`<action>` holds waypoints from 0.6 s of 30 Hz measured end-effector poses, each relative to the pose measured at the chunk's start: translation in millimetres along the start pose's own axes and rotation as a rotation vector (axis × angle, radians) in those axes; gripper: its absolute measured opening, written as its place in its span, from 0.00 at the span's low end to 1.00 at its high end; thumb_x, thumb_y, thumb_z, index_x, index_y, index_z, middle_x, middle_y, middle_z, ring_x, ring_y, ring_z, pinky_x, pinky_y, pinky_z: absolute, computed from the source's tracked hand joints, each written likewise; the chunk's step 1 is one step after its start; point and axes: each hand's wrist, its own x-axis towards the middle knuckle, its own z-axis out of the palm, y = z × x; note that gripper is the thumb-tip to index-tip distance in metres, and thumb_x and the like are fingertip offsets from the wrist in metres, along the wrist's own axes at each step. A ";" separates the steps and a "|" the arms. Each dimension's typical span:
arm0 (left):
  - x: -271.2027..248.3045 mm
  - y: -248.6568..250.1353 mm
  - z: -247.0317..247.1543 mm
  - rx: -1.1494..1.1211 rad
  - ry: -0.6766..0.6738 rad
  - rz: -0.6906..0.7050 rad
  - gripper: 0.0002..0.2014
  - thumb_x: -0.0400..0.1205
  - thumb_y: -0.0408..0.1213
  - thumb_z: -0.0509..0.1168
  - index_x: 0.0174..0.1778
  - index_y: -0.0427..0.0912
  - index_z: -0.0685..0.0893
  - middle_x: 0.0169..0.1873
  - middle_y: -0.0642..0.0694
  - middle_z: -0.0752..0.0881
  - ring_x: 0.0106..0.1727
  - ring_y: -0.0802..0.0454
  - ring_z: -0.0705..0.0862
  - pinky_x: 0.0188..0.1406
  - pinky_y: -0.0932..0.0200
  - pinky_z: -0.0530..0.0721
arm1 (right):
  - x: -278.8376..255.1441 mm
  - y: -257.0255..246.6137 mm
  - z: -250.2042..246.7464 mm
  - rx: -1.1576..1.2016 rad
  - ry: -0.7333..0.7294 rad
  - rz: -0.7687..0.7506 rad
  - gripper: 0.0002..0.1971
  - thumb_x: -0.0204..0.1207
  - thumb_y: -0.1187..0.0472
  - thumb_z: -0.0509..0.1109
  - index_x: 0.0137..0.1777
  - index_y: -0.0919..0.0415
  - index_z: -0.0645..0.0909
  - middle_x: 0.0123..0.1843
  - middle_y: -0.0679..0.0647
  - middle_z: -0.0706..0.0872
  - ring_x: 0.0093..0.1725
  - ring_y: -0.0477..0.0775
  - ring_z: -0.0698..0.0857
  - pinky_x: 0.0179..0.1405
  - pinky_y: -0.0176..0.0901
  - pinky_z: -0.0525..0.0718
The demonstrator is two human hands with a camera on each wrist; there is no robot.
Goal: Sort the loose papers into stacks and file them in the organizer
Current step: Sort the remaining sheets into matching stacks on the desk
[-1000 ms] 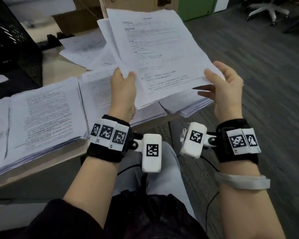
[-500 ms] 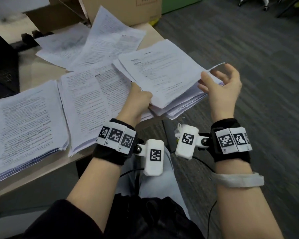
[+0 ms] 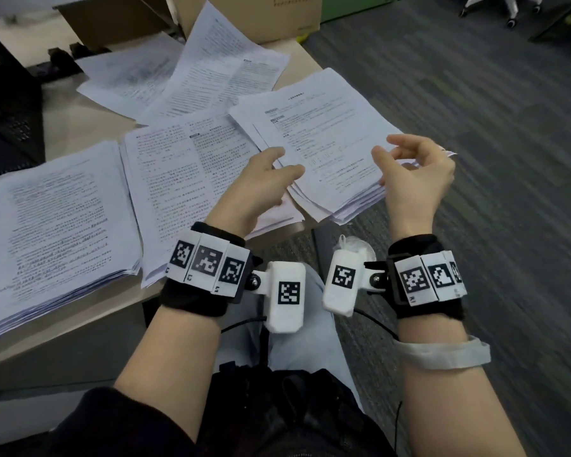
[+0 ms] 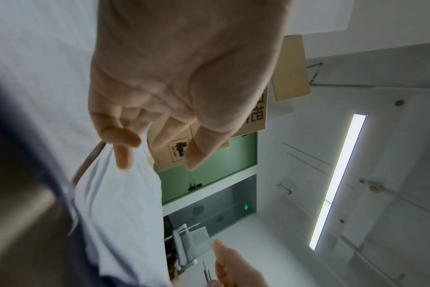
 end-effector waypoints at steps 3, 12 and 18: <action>-7.2 10.2 -16.3 0.004 -0.070 0.066 0.21 0.84 0.40 0.61 0.75 0.46 0.71 0.73 0.49 0.74 0.56 0.56 0.84 0.43 0.62 0.78 | -7.1 -18.2 11.4 0.040 -0.129 0.031 0.07 0.69 0.64 0.76 0.47 0.62 0.85 0.34 0.49 0.83 0.20 0.41 0.77 0.27 0.34 0.78; -4.2 35.4 -85.1 -0.046 0.071 0.101 0.19 0.85 0.38 0.61 0.73 0.41 0.73 0.66 0.44 0.78 0.64 0.49 0.80 0.44 0.62 0.83 | -15.1 -84.8 74.8 -0.098 -0.528 0.041 0.08 0.71 0.67 0.73 0.50 0.65 0.85 0.37 0.55 0.89 0.23 0.44 0.84 0.22 0.31 0.78; 26.3 47.2 -135.8 -0.100 0.199 0.018 0.04 0.84 0.37 0.62 0.52 0.43 0.79 0.51 0.49 0.77 0.58 0.49 0.75 0.53 0.57 0.82 | -6.3 -110.1 131.3 -0.239 -0.696 0.048 0.09 0.71 0.68 0.74 0.51 0.68 0.84 0.43 0.61 0.88 0.34 0.55 0.89 0.31 0.40 0.88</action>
